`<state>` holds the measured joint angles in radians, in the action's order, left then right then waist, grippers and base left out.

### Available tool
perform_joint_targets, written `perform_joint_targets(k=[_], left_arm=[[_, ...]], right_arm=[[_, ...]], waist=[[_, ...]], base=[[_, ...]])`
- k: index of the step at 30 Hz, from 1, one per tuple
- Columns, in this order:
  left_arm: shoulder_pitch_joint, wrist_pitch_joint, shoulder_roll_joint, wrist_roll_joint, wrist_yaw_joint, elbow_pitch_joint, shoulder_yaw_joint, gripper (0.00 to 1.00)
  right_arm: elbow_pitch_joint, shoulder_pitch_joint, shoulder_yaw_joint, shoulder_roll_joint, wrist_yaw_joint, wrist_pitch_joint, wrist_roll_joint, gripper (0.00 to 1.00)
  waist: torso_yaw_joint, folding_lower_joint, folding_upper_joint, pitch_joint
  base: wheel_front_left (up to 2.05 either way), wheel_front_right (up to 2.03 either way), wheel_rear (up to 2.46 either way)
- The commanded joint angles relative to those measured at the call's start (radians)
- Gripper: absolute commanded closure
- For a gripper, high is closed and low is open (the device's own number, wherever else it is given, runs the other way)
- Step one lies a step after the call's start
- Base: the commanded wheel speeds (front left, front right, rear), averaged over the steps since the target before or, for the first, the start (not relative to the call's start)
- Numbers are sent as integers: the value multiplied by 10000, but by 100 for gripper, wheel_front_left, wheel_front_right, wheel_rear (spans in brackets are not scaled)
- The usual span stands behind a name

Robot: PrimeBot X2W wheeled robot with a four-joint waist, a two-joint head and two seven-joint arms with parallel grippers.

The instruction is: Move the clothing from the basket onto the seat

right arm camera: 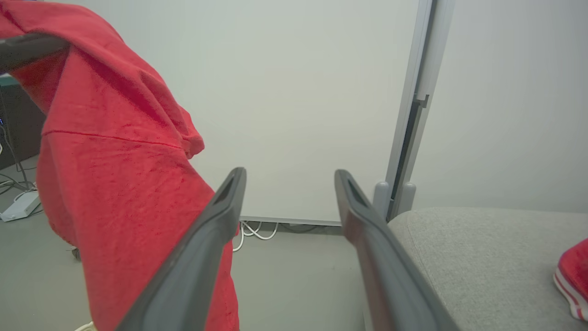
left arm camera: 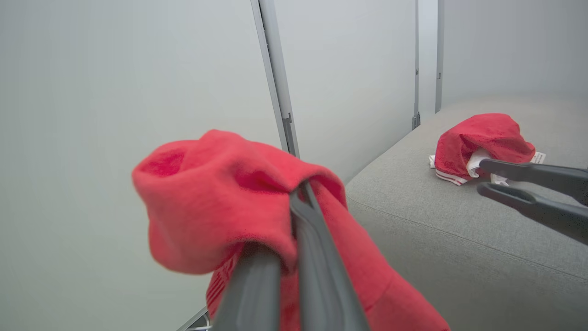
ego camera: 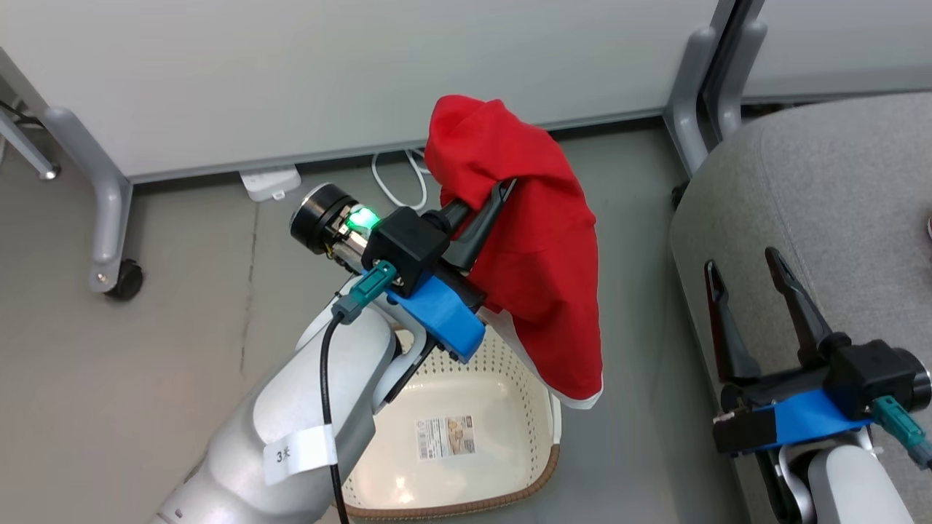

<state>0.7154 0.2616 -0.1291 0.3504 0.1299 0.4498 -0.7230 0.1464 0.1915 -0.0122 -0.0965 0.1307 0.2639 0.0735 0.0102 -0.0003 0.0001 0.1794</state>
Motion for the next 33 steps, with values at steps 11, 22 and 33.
perform_joint_targets(k=[11,22,33], left_arm=[[345,50,40,152,7,-11,-204,100],[268,50,-40,208,7,123,-248,100],[466,51,16,113,7,108,-242,100]], right_arm=[[27,-587,37,87,1,8,105,0],[-241,-198,-632,2,1,8,33,0],[-372,1080,-1981,-90,1,8,117,0]], waist=[[106,3,-1,-828],[133,3,-1,-755],[235,3,-1,-369]], base=[[0,0,0],[0,0,0],[0,0,0]])
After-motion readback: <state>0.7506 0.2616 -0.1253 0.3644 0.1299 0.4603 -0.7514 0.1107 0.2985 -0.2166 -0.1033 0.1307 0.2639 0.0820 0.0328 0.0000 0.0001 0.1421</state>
